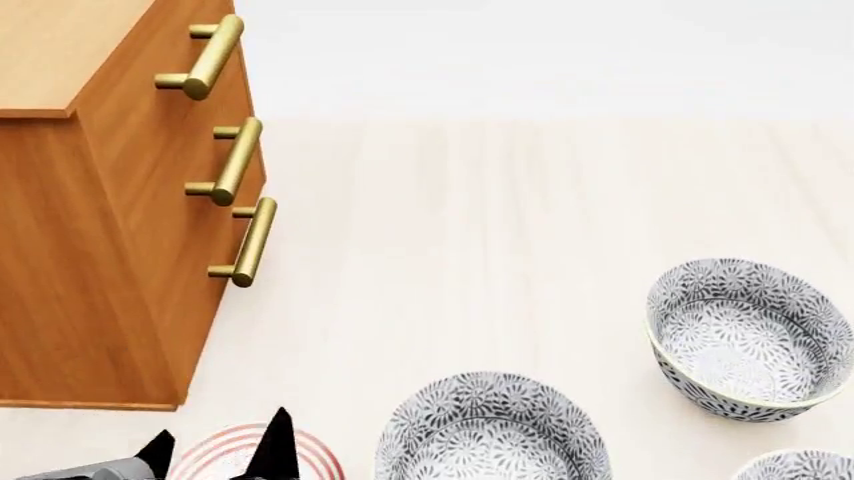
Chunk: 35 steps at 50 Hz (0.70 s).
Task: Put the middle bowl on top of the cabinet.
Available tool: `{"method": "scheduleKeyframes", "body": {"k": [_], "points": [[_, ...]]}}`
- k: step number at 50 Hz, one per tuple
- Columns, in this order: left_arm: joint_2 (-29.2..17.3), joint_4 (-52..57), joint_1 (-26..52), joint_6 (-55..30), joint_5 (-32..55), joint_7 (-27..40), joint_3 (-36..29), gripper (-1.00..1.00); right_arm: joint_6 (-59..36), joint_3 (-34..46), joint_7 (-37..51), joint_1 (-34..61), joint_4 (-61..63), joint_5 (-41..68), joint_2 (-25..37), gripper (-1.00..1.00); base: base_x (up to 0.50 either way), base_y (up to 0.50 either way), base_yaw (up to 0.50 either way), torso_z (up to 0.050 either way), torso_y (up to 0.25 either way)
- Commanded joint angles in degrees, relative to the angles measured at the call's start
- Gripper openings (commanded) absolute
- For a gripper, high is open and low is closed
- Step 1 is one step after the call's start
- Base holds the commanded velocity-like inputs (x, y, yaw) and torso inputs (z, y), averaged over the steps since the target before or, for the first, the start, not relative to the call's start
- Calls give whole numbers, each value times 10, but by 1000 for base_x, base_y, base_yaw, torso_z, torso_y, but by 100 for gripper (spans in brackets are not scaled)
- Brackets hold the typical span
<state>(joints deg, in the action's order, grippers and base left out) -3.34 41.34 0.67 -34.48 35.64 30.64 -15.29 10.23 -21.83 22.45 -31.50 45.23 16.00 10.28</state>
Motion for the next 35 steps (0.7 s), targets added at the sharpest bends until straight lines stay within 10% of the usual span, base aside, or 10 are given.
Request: {"method": "scheduleKeyframes", "body": {"k": [1,35], "points": [[17,-39,15,-14,61,58,-63,100,11,-6,4,-16,11,3,-2,100,0,0,0,0,0],[14,-116,60,50,145,127,-107,100,20,-7,8,-25,12,9,9,100,0,0,0,0,0]]}}
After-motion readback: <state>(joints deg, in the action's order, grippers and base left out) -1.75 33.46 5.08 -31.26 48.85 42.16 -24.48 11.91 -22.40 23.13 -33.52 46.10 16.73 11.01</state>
